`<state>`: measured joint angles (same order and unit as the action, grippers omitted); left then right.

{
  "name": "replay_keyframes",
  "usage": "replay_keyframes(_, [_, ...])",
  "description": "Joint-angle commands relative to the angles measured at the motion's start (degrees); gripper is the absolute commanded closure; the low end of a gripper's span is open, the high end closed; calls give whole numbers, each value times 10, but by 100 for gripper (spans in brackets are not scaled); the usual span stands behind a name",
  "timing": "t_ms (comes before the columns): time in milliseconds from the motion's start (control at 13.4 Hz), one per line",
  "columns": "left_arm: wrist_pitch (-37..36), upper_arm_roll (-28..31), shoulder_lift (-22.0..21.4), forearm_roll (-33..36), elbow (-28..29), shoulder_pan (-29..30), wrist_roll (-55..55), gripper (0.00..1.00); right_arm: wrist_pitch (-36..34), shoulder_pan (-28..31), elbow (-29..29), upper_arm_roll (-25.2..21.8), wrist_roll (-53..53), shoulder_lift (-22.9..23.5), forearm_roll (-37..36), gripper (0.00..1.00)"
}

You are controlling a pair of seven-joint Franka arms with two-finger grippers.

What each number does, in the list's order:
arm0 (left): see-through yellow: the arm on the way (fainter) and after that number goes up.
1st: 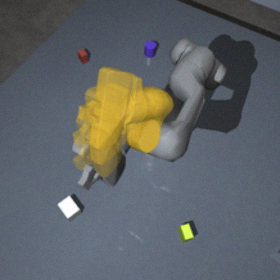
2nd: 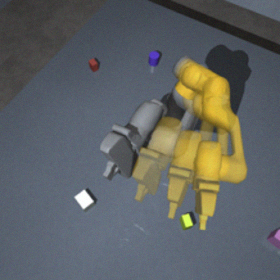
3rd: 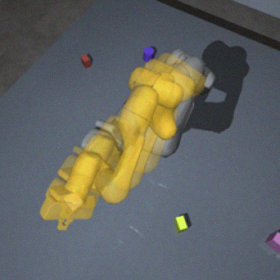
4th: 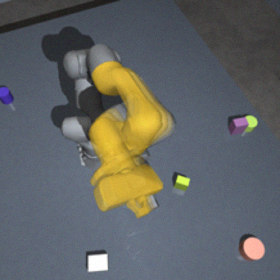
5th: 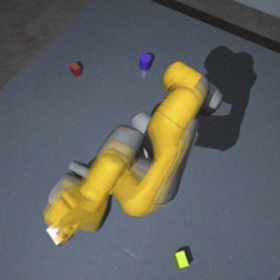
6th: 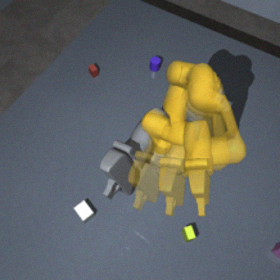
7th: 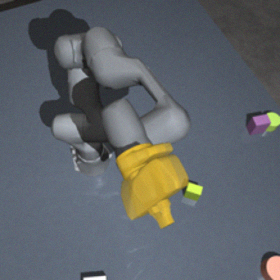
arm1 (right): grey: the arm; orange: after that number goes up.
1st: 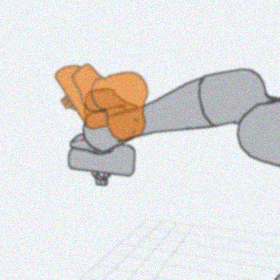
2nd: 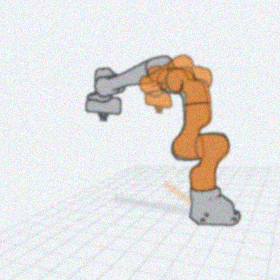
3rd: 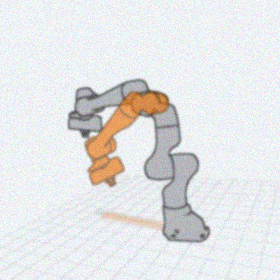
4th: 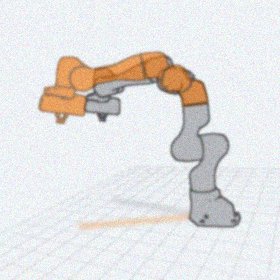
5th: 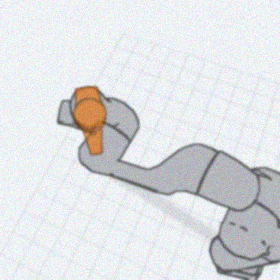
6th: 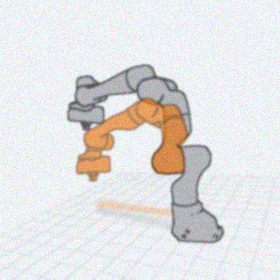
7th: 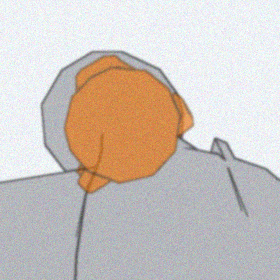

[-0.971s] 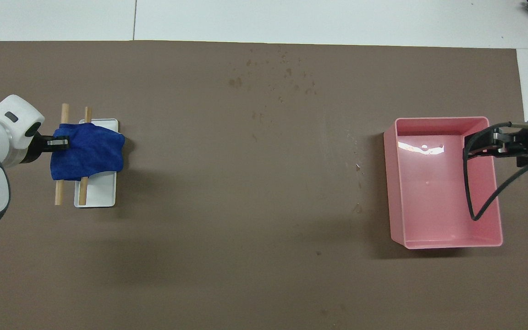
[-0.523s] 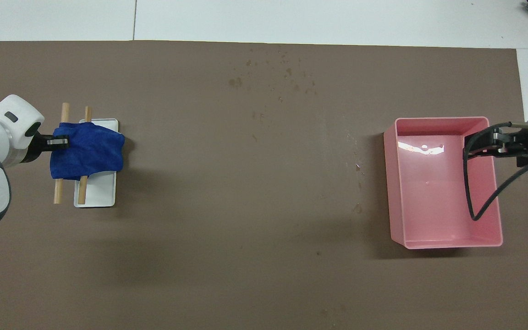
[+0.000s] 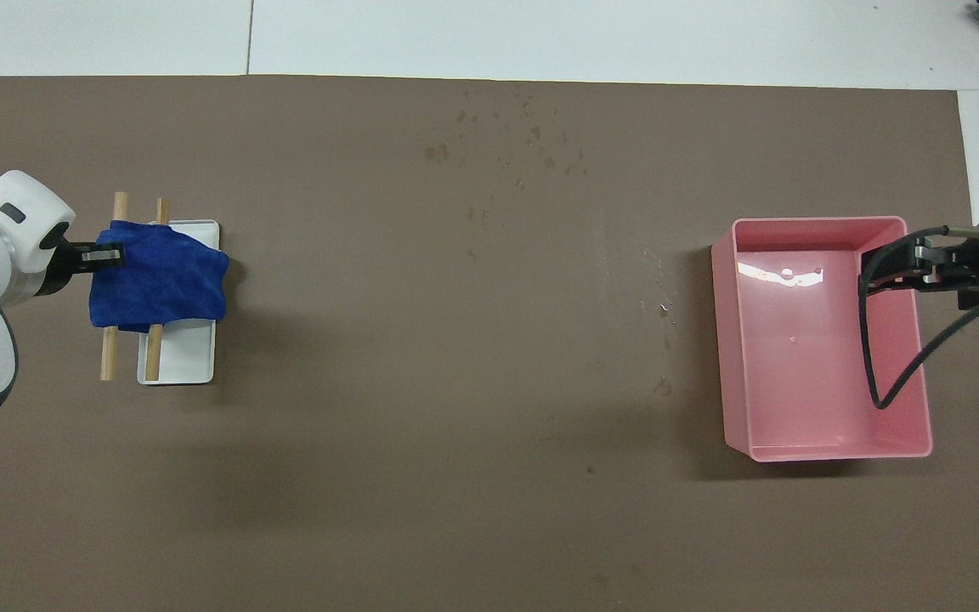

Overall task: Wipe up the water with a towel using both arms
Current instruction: 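Grasp the blue towel on the white tray with the left gripper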

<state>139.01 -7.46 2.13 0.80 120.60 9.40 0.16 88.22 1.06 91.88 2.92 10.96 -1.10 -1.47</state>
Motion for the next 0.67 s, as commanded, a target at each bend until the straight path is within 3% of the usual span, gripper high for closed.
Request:
replay_keyframes(0, [16, -1, 0, 12, 1, 8, 3, 60, -4, 10, 1, 4, -12, -3, 10, 0])
replay_keyframes(299, [16, -1, -2, 12, 4, 7, 2, 62, -4, 10, 1, 4, -12, -3, 11, 0])
replay_keyframes(373, [16, -1, -2, 12, 4, 5, 4, 69, -4, 10, 1, 4, -12, -3, 10, 0])
replay_keyframes(448, [15, -1, -2, 12, 4, 4, 5, 96, -4, 9, 1, 4, -12, -3, 11, 0])
replay_keyframes(598, [15, -2, -2, 12, 4, 4, 5, 100, -5, 9, 1, 4, -12, -3, 11, 0])
